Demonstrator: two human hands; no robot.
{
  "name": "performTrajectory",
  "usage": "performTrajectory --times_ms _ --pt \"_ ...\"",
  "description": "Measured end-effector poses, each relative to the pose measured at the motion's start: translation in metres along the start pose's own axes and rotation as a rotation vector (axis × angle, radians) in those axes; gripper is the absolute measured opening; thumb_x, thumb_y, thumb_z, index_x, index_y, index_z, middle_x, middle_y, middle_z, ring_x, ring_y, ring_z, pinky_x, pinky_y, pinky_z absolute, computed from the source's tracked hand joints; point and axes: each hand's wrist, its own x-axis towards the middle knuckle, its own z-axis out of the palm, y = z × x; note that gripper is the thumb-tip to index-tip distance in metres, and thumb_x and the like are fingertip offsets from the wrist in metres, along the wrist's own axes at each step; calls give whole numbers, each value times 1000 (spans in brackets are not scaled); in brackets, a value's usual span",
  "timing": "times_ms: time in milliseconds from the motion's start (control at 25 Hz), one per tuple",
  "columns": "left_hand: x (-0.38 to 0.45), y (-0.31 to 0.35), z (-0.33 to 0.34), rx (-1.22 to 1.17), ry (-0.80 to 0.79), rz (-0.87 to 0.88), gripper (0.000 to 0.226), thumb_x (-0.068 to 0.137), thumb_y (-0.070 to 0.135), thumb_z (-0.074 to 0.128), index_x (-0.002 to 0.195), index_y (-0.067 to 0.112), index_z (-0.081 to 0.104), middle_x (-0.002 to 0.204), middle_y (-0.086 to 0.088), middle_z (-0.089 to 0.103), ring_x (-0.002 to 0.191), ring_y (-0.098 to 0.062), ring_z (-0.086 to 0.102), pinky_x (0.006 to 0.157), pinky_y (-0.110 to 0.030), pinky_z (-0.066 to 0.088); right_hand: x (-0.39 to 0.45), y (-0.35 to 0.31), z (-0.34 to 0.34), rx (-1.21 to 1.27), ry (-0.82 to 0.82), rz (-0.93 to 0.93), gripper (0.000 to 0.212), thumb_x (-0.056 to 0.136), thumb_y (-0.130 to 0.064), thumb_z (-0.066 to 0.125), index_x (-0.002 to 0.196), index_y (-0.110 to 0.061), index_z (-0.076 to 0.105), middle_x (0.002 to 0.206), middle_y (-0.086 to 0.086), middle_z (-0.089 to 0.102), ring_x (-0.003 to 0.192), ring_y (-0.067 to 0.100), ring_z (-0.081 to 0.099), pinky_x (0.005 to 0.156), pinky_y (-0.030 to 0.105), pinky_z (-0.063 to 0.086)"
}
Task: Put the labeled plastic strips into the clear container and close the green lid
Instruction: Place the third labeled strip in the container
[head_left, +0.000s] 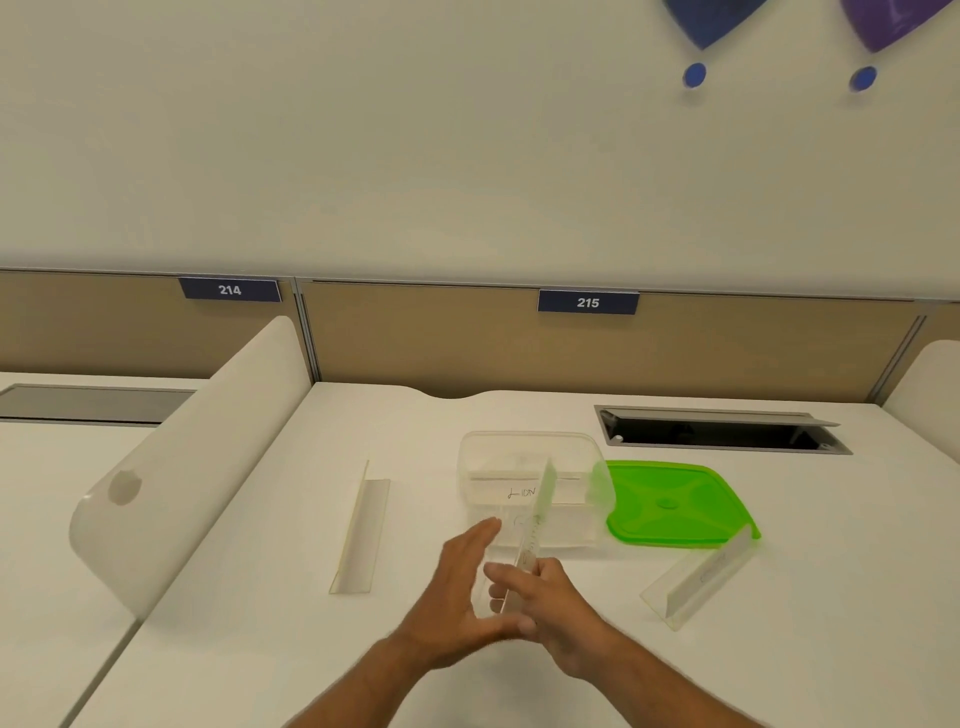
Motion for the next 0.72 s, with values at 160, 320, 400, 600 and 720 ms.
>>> performTrajectory --times_ms 160,320,400,600,720 --pt "9 11 2 48 27 76 109 59 65 83 149 34 28 149 23 32 136 5 28 108 -11 32 -2 -4 0 112 11 8 71 64 -47 86 115 -15 48 113 12 67 103 23 69 71 39 62" --pt "15 17 -2 -13 39 74 77 74 41 80 141 31 44 142 18 48 123 -1 51 90 -14 50 -3 -4 -3 97 7 -20 78 62 -51 86 118 -19 43 114 5 70 92 17 74 66 32 60" --pt "14 19 -2 -40 65 52 68 77 34 77 139 30 49 137 20 54 118 -1 57 88 -12 50 -3 -3 -4 81 -6 -36 84 61 -53 87 122 -23 38 117 2 69 91 16 74 73 34 60" --pt "13 17 -14 -146 72 -43 60 73 36 73 131 34 57 119 23 65 104 -3 65 85 -13 50 3 -8 -19 152 18 -162 96 48 -45 95 122 -29 35 117 4 68 95 21 74 79 39 59" --pt "14 13 -29 -221 13 -94 61 69 40 76 128 31 63 117 9 71 107 -11 66 90 -22 53 8 -14 -43 156 97 -314 112 42 -33 98 131 -36 30 124 0 64 107 22 68 77 41 60"
